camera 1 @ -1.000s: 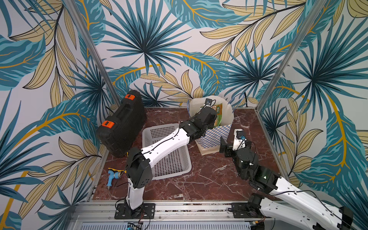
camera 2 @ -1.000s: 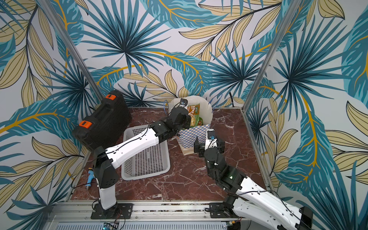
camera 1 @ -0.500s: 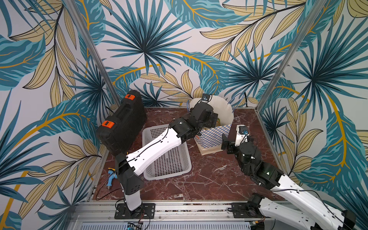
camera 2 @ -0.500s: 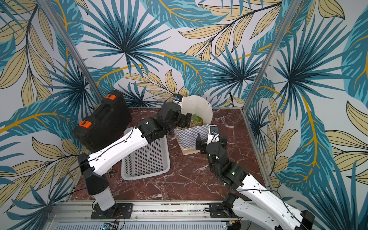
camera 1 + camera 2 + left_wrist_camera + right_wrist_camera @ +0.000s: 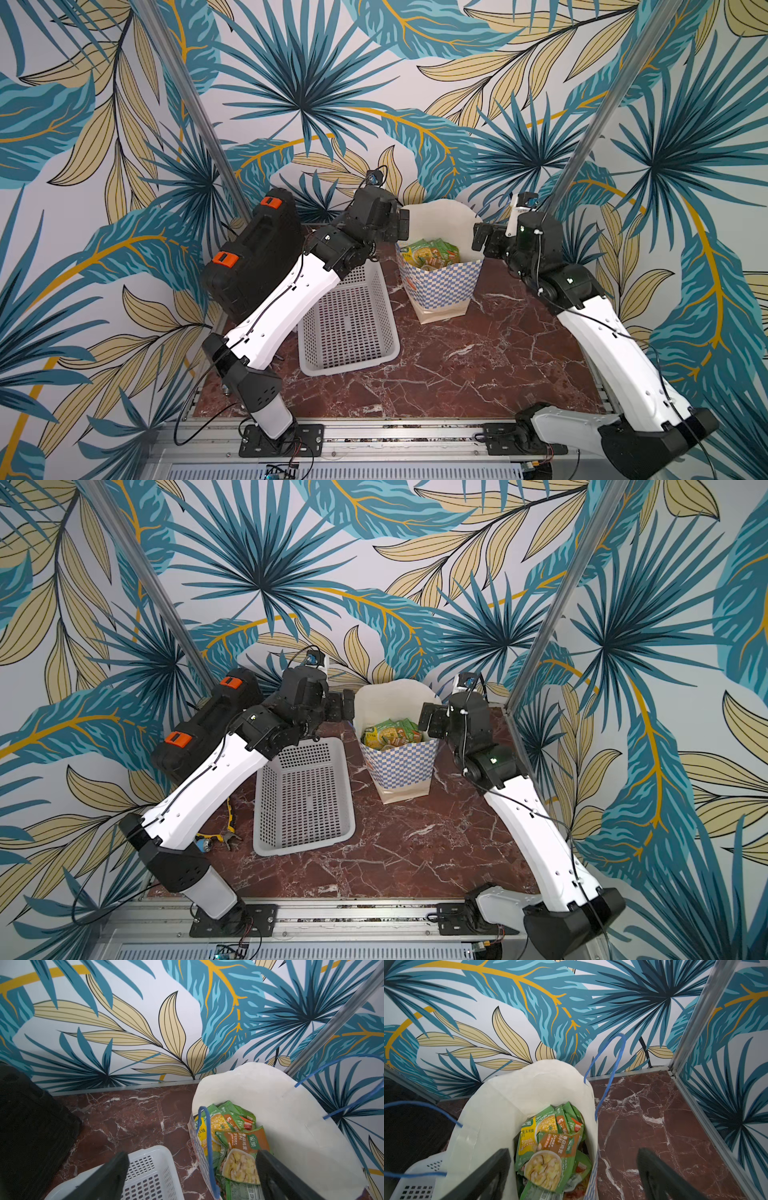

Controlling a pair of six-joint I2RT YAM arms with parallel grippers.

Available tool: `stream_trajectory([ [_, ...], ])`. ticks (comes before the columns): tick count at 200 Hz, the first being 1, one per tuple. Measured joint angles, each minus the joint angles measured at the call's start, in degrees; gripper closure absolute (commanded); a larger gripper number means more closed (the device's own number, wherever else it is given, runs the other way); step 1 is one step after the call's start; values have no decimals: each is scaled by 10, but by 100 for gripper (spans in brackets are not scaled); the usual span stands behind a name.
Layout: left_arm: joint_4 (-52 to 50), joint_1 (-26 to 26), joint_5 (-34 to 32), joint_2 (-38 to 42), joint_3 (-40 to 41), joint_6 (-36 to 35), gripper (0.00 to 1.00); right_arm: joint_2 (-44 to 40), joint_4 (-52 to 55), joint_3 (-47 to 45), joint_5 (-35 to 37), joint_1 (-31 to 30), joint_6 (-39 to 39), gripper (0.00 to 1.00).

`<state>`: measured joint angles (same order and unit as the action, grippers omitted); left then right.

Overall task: Place the condiment packets inside the bag
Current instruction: Place the condiment packet in the paper bag, then adjust the paper bag at the center of the board.

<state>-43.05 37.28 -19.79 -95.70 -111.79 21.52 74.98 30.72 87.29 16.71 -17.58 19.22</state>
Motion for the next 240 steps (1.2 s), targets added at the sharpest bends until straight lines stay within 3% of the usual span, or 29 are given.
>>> stream_trajectory([
  [77,-4,-38,147,-52,-37,35,16,227,75,219,-129,121,18,0],
  [89,-5,-44,156,-59,-37,37,22,247,82,231,-149,131,18,6],
  [111,-2,-53,172,-65,-37,44,43,264,86,236,-196,137,17,30],
  [124,4,-58,183,-66,-37,46,65,264,86,236,-223,137,19,57],
  [132,7,-59,190,-67,-38,44,83,262,84,236,-237,136,23,72],
  [146,12,-61,205,-75,-52,45,100,256,83,236,-259,133,26,92],
  [155,18,-62,215,-82,-63,49,100,251,82,236,-272,130,30,100],
  [182,25,-59,265,-122,-119,81,100,239,87,254,-322,93,47,100],
  [216,13,-24,303,-234,-292,126,100,247,127,368,-330,-40,52,100],
  [240,50,-6,318,-206,-269,151,100,218,131,381,-310,-63,60,100],
])
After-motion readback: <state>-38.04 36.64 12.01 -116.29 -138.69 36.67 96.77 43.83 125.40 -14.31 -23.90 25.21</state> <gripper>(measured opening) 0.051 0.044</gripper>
